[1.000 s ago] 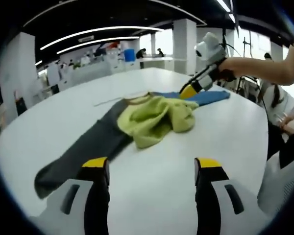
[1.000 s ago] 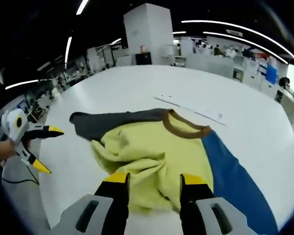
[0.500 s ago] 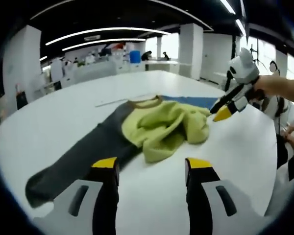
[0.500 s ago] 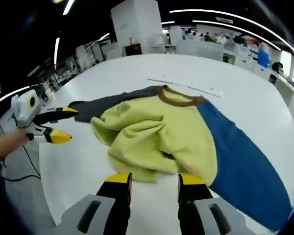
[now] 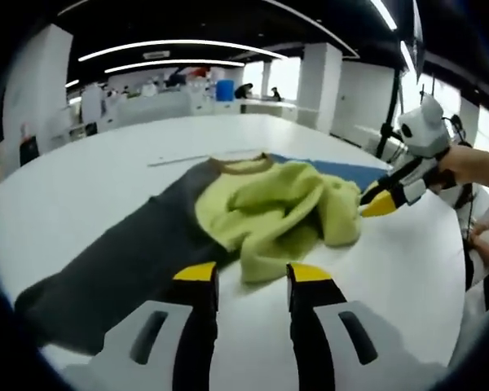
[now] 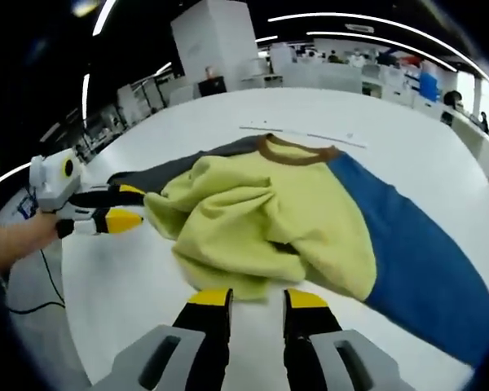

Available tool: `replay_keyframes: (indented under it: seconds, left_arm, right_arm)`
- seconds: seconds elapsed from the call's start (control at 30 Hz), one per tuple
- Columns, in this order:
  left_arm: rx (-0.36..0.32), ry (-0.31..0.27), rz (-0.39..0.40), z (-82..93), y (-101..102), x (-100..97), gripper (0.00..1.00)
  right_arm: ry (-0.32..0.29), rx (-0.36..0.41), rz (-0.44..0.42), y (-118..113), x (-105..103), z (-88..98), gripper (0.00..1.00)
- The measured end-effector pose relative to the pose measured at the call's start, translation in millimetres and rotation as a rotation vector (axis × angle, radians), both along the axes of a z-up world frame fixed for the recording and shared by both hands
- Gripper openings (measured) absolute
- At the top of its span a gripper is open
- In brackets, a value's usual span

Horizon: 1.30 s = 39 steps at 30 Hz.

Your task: Fold the garment on the visible template until the final outline fits inside the template.

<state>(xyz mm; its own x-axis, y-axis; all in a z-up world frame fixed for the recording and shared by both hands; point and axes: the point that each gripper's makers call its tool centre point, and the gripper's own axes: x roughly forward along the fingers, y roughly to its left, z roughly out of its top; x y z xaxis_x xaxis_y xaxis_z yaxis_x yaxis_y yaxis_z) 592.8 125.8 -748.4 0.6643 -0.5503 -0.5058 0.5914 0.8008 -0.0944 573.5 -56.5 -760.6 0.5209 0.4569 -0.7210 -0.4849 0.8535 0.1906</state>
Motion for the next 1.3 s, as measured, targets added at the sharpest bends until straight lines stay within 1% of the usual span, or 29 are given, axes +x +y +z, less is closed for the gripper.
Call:
replay_keyframes:
  seconds: [0.03, 0.13, 0.2, 0.3, 0.4, 0.47, 0.53, 0.63, 0.73, 0.87, 0.93, 1.03, 1.13, 1.23, 1.3]
  left_arm:
    - [-0.001, 0.012, -0.006, -2.8, -1.0, -0.2, 0.25]
    - [-0.003, 0.023, -0.022, -5.8, -3.0, -0.9, 0.17]
    - [-0.022, 0.032, -0.025, -6.6, -5.1, -1.3, 0.13]
    - [-0.016, 0.026, -0.029, -8.5, -5.8, 0.2, 0.13]
    - [-0.018, 0.031, -0.028, -10.5, -6.1, 1.3, 0.12]
    - [-0.022, 0.037, -0.022, -11.5, -5.5, 2.0, 0.11]
    - [-0.022, 0.035, -0.021, -11.1, -5.6, 1.3, 0.08]
    - [-0.019, 0.032, -0.017, -10.9, -3.7, 0.8, 0.01]
    - [-0.052, 0.032, 0.000, -7.3, -2.8, -1.0, 0.01]
    - [-0.064, 0.039, 0.009, -5.8, -2.4, -3.5, 0.01]
    - [-0.070, 0.042, 0.011, -2.6, -2.9, -5.9, 0.01]
    - [-0.094, 0.045, 0.000, 4.9, -4.9, -11.0, 0.01]
    - [-0.082, 0.055, -0.005, 7.0, -4.4, -14.5, 0.01]
    - [-0.093, 0.053, -0.006, 12.7, -4.5, -19.0, 0.01]
    - [-0.088, 0.043, -0.005, 17.1, -4.0, -21.9, 0.01]
  right_arm:
    - [-0.003, 0.002, 0.001, 1.0, 0.6, -0.1, 0.19]
    - [-0.011, -0.010, 0.004, 3.3, 2.5, -1.9, 0.18]
    - [-0.016, -0.024, 0.017, 4.6, 3.0, -4.0, 0.17]
    - [-0.017, -0.032, 0.022, 5.5, 3.5, -6.2, 0.16]
    - [-0.007, -0.048, 0.023, 6.4, 3.0, -12.0, 0.13]
    - [-0.021, -0.058, 0.024, 5.0, 4.4, -11.1, 0.09]
    - [-0.024, -0.065, 0.019, 3.6, 5.5, -11.2, 0.06]
    - [-0.032, -0.070, 0.009, 1.8, 8.2, -11.6, 0.00]
    - [-0.031, -0.060, 0.001, 1.9, 9.5, -11.7, 0.00]
    - [-0.028, -0.062, 0.010, 1.6, 9.0, -11.6, 0.00]
    - [-0.018, -0.059, 0.007, -0.4, 7.3, -10.9, 0.00]
    - [-0.024, -0.068, 0.013, -3.1, 3.3, -7.4, 0.00]
    - [-0.028, -0.070, 0.024, -4.9, 0.9, -3.8, 0.00]
    - [-0.034, -0.073, 0.028, -8.4, -1.6, 0.7, 0.00]
    - [-0.035, -0.076, 0.029, -11.5, -3.9, 3.8, 0.00]
